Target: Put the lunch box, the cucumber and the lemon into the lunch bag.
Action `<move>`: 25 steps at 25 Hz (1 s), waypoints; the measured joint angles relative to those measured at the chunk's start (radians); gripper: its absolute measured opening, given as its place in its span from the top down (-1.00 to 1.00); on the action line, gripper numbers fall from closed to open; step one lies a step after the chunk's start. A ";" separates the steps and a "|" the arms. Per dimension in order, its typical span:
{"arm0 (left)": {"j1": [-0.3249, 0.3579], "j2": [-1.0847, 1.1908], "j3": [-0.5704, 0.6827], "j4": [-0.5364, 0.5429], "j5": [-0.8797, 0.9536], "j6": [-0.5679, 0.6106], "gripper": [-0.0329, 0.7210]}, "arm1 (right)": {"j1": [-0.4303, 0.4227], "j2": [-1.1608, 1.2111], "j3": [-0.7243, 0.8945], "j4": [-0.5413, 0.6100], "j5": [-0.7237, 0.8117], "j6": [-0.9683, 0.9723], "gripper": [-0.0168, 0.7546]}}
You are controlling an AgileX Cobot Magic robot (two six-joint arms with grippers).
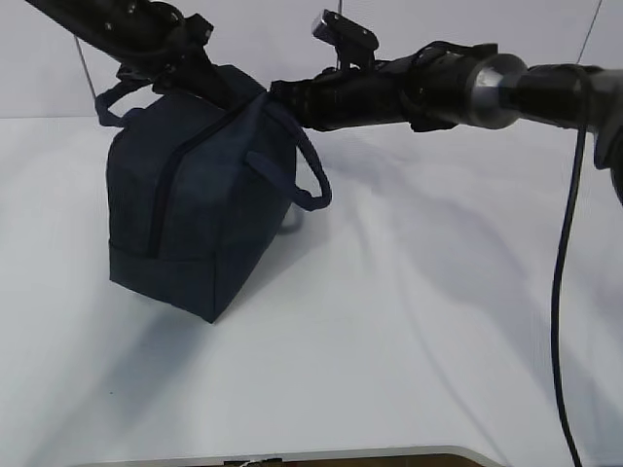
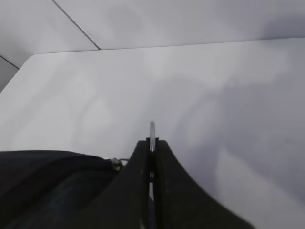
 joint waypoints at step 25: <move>0.000 0.011 -0.010 0.029 0.048 0.000 0.95 | 0.000 0.041 -0.004 0.015 -0.053 -0.008 0.94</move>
